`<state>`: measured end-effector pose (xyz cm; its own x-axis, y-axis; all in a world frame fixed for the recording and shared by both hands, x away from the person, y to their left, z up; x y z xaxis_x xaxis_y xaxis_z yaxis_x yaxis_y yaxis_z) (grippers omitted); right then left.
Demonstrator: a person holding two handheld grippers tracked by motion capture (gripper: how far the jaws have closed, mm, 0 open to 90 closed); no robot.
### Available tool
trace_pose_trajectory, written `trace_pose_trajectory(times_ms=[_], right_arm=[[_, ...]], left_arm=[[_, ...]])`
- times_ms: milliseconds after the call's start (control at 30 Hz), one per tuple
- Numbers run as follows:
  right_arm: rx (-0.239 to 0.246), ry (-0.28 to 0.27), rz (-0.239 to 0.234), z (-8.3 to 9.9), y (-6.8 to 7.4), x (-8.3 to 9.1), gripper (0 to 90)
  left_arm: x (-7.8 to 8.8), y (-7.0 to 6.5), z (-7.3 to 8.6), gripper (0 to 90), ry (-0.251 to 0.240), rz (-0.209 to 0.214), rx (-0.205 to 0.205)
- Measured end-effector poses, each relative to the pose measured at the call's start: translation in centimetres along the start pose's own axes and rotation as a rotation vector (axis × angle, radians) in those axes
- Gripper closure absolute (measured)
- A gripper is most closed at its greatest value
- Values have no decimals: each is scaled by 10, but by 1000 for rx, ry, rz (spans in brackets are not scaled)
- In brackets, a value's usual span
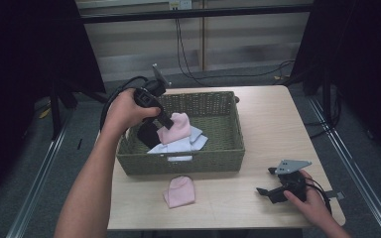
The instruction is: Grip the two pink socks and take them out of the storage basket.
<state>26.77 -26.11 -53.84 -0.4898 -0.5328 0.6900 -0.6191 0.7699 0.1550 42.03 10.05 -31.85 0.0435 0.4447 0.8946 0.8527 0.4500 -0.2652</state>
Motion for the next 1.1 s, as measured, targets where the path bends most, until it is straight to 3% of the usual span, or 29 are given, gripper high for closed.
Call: trace_pose_trajectory(times_ms=[600, 1100], right_arm=[[-1, 0, 0, 0, 0, 0, 111], [-3, 2, 0, 0, 0, 0, 111]], left_arm=[[-6, -27, 10, 824, 3, 21, -87], [-22, -51, 16, 821, 27, 40, -153]])
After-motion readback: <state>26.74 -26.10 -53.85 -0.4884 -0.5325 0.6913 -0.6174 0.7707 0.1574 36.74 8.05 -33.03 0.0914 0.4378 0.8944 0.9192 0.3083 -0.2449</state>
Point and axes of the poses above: each handheld gripper's, and its own axes: x roughly backward along the jaws, z roughly out of its underside, y roughly to its left, the point moved 4 cm from there along -x, roughly forward along the jaws, and after that the axes turned 10 degrees about -x, right-handed, at the moved point
